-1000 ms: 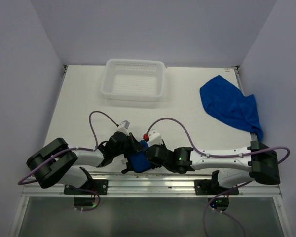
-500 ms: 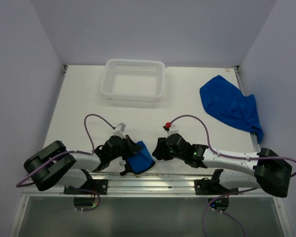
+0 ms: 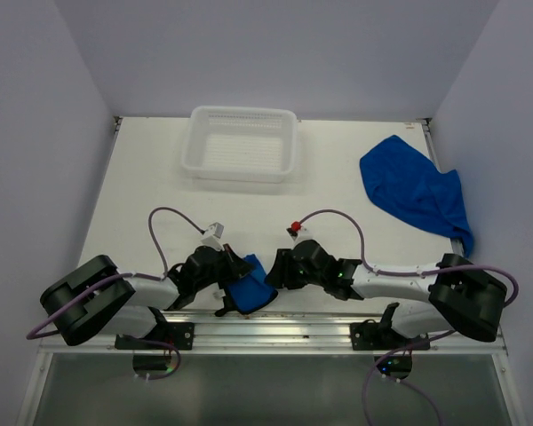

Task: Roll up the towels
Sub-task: Roll the towel

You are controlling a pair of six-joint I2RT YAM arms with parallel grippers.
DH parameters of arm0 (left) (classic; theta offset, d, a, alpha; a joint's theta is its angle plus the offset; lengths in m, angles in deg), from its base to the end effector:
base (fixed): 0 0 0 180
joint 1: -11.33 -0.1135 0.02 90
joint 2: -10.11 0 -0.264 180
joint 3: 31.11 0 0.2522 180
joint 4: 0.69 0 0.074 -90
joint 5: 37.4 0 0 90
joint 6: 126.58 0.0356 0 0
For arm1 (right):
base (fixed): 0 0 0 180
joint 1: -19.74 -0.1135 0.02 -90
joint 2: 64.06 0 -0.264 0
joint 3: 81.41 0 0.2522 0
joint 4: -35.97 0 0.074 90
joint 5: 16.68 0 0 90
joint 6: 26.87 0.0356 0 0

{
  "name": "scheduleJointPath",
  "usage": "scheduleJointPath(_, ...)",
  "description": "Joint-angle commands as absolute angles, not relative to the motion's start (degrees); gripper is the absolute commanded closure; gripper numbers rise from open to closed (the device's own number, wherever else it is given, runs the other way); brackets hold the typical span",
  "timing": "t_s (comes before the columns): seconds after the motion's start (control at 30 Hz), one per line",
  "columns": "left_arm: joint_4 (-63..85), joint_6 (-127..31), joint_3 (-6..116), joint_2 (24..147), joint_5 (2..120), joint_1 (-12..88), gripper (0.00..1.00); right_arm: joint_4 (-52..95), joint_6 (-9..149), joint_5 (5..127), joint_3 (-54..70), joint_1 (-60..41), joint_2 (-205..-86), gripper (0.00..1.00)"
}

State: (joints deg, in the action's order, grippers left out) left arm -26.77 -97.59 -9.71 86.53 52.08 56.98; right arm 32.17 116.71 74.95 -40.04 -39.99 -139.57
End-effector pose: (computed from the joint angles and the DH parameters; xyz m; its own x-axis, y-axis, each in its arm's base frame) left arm 0.1390 -0.1417 0.1104 -0.7845 -0.4487 -0.4280 0.0480 0.6442 -0.7633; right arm 0.1264 0.2146 0.1602 -0.8696 0.1058 -0.4823 -0.2564 0.7379 0.6242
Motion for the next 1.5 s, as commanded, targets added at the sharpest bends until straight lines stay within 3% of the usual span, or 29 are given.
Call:
scheduleJointPath(0.0,-29.30,-97.75,-10.49,85.96,50.49,56.77,1.00,35.82,117.88,73.59,-40.58,-40.03,-141.58,0.53)
scheduleJointPath(0.53,-29.30,-98.19,-11.11,85.87,50.05,56.77,1.00,34.17,116.83,73.94,-38.92,-43.71,-147.38,0.51)
scheduleJointPath(0.8,-27.37,-98.37,-10.67,84.55,49.70,56.77,1.00,20.03,115.77,86.93,-33.73,-49.87,-149.85,0.53)
scheduleJointPath(0.9,-26.40,-98.19,-10.14,83.85,49.52,56.68,1.00,18.26,115.86,88.87,-32.94,-51.36,-150.72,0.60)
scheduleJointPath(1.1,-25.43,-98.28,-10.05,83.14,49.08,56.69,1.00,17.30,114.89,90.46,-31.18,-52.77,-151.87,0.60)
scheduleJointPath(1.27,-24.64,-98.37,-9.88,82.88,49.17,56.69,1.00,11.59,113.58,97.12,-27.68,-55.05,-151.95,0.79)
scheduleJointPath(1.33,-24.11,-98.37,-9.18,82.79,49.25,56.69,1.00,8.07,112.44,98.98,-26.18,-55.67,-152.57,0.81)
scheduleJointPath(1.43,-23.23,-97.93,-8.30,82.79,49.08,56.77,1.00,4.81,110.68,100.92,-23.36,-56.81,-153.45,0.66)
scheduleJointPath(1.47,-23.23,-97.75,-8.21,82.88,48.82,56.69,1.00,4.63,110.15,100.84,-22.83,-57.16,-153.45,0.56)
